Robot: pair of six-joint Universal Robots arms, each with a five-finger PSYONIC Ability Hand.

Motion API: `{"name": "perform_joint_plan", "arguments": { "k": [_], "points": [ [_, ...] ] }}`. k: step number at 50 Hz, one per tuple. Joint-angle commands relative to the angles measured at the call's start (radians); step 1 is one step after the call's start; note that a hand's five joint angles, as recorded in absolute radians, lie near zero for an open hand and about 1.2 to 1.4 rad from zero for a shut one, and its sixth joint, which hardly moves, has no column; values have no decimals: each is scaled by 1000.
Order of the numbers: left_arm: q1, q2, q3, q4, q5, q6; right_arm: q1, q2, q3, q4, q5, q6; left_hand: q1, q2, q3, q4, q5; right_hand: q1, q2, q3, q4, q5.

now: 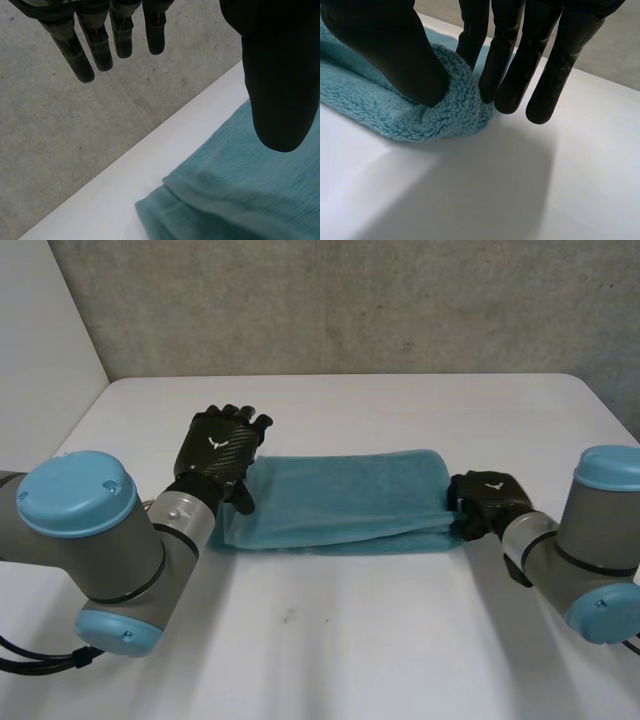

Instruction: Fold the laundry

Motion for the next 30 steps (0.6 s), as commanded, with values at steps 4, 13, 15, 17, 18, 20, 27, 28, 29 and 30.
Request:
{"name": "perform_joint_plan", "arguments": {
  "k": [4,13,15,17,18,20,27,28,29,30],
  "points": [
    [4,73,-69,3,3,0,-203,-119,20,22,61,-187,-34,-22,-43,-23,-12,468,225,219,213,268],
    [21,122,-115,2,0,2,-155,-183,-45,71,59,-306,-39,-28,-49,-28,-18,468,225,219,213,268],
    [22,124,-118,0,-2,2,-16,-191,-112,69,59,-270,-48,-36,-58,-37,-27,468,225,219,213,268],
    [24,127,-120,0,-7,2,44,-190,-143,72,58,-257,-51,-39,-61,-40,-30,468,225,219,213,268],
    [25,135,-120,-1,-16,2,98,-177,-163,66,52,-249,-51,-39,-61,-40,-30,468,225,219,213,268],
    [25,141,-121,-1,-25,2,158,-153,-183,62,50,-250,-60,-48,-70,-49,-39,468,225,219,213,268],
    [24,165,-123,-1,-65,-1,430,-15,-217,71,29,-279,-75,-63,-85,-64,-53,468,225,219,213,268],
    [24,165,-123,-1,-65,-1,472,16,-206,74,32,-298,-75,-63,-85,-64,-54,468,225,219,213,268],
    [21,167,-122,-1,-63,-3,486,40,-192,75,41,-313,-78,-66,-87,-67,-56,468,225,219,213,268],
    [16,167,-117,-1,-63,-10,486,40,-192,75,41,-313,-83,-72,-93,-72,-62,468,225,219,213,268]
  ]
}}
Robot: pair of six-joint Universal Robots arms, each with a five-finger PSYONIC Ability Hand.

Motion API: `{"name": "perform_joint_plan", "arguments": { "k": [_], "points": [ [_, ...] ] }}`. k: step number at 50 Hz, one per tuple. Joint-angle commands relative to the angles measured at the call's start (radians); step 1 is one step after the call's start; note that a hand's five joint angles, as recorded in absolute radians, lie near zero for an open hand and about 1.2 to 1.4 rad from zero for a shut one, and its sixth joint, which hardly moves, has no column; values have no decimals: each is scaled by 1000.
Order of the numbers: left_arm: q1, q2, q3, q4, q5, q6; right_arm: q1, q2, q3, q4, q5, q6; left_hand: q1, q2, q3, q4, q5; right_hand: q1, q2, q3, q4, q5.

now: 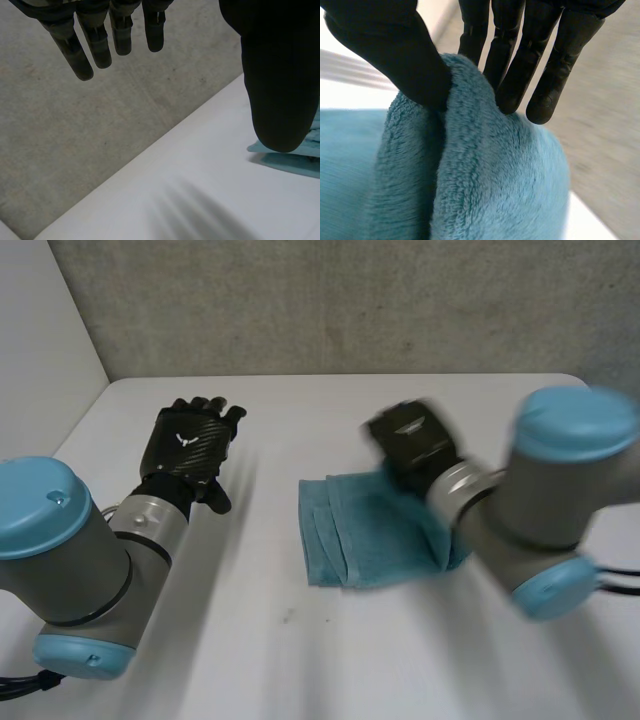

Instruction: Fold the laundry

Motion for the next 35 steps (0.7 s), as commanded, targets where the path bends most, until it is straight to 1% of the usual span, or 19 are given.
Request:
{"name": "perform_joint_plan", "arguments": {
  "k": [1,3,4,5,6,7,8,12,13,15,18,20,22,23,26,28,29,31,35],
  "points": [
    [-10,13,7,0,-14,-11,196,148,27,12,3,-61,-55,-44,-64,-47,-49,446,216,211,204,238],
    [-19,12,26,2,-13,-51,192,150,30,12,12,-68,-55,-44,-64,-47,-49,446,216,211,204,238],
    [-19,12,26,2,-13,-51,192,139,30,10,30,-68,-55,-44,-64,-47,-49,-53,-283,-287,-295,-261],
    [-22,10,45,0,-11,-77,192,139,30,10,31,-68,-55,-44,-64,-47,-49,-58,-288,-292,-300,-266],
    [-22,10,46,0,-11,-77,190,117,29,10,59,-66,-55,-44,-64,-47,-49,-616,-846,-851,-858,-824],
    [-26,1,73,-3,-10,-106,178,71,25,9,96,-63,-52,-41,-61,-44,-47,-776,-1006,-1010,-1018,-984],
    [-38,-13,107,-5,-10,-135,178,70,25,9,97,-63,-52,-41,-61,-44,-47,-776,-1006,-1010,-1018,-984],
    [-79,-70,190,-18,-8,-183,65,-98,28,4,133,-8,-46,-35,-55,-38,-41,-776,-1006,-1010,-1018,-984],
    [-108,-100,242,-43,-8,-203,64,-98,28,4,133,-8,-43,-32,-52,-35,-38,-776,-1006,-1010,-1018,-984],
    [-133,-126,291,-76,-10,-218,28,-158,30,2,126,108,-40,-29,-50,-33,-35,-776,-1006,-1010,-1018,-984],
    [-171,-189,384,-150,-10,-264,6,-163,24,7,117,179,-43,-32,-52,-35,-38,-776,-1006,-1010,-1018,-984],
    [-188,-220,428,-184,-10,-298,-63,-164,16,24,80,279,-40,-29,-50,-32,-35,-776,-1006,-1010,-1018,-984],
    [-202,-251,464,-215,-11,-332,-98,-163,13,47,51,305,-35,-23,-44,-27,-29,-776,-1006,-1010,-1018,-984],
    [-217,-281,496,-241,-11,-357,-123,-143,6,77,17,320,-32,-21,-41,-24,-26,-776,-1006,-1010,-1018,-984],
    [-240,-338,547,-285,-14,-393,-143,-95,-10,108,-14,328,-23,-12,-32,-15,-17,-776,-1006,-1010,-1018,-984],
    [-245,-369,564,-302,-16,-399,-164,31,-51,165,-43,333,-20,-9,-29,-12,-14,-776,-1006,-1010,-1018,-984],
    [-246,-395,572,-316,-18,-401,-164,32,-51,165,-43,333,-17,-6,-26,-9,-11,-776,-1006,-1010,-1018,-984],
    [-248,-418,575,-325,-19,-402,-170,128,-91,220,-46,331,-20,-9,-29,-12,-14,-776,-1006,-1010,-1018,-984],
    [-248,-476,572,-344,-25,-401,-192,196,-123,272,-51,330,-17,-6,-26,-9,-11,-776,-1006,-1010,-1018,-984]
  ]
}}
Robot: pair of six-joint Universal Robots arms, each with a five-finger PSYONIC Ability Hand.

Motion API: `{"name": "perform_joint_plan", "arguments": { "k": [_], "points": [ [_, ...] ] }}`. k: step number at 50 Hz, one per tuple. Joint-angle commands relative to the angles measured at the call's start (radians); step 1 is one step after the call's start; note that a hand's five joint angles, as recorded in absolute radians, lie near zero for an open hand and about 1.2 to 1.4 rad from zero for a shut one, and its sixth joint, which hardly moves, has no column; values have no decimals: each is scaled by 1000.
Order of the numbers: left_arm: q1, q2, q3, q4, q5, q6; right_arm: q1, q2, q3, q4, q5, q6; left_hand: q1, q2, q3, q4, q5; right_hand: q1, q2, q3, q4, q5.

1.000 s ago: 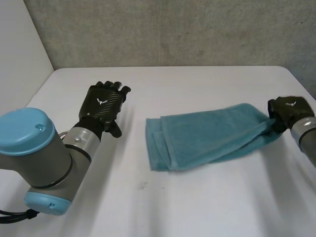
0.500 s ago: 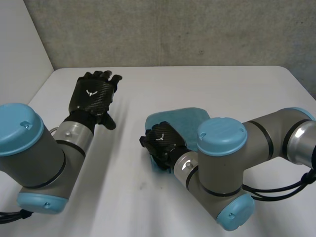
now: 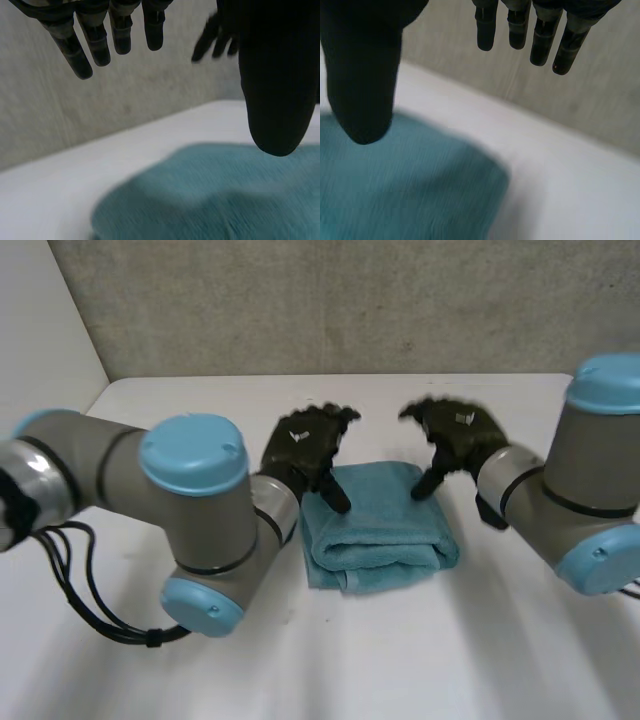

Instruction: Fold the laundry

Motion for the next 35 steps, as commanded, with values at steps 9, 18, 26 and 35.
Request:
{"name": "perform_joint_plan", "arguments": {
  "k": [9,18,26,35],
  "points": [
    [14,-124,-37,-58,-18,3,-44,235,-112,166,-20,-22,-8,-2,-12,0,-17,-33,-47,-41,-57,-62],
    [21,61,-75,-80,-19,8,-42,48,-107,158,-26,-7,-26,-20,-30,-17,-35,-33,-47,-41,-57,-62],
    [79,346,-88,-99,-21,12,-48,-187,-110,134,0,37,-29,-23,-33,-20,-38,-33,-47,-41,-57,-62],
    [328,632,-63,-266,-7,46,-139,-371,-92,121,57,73,-23,-17,-27,-14,-32,-33,-47,-41,-57,-62]
  ]
}}
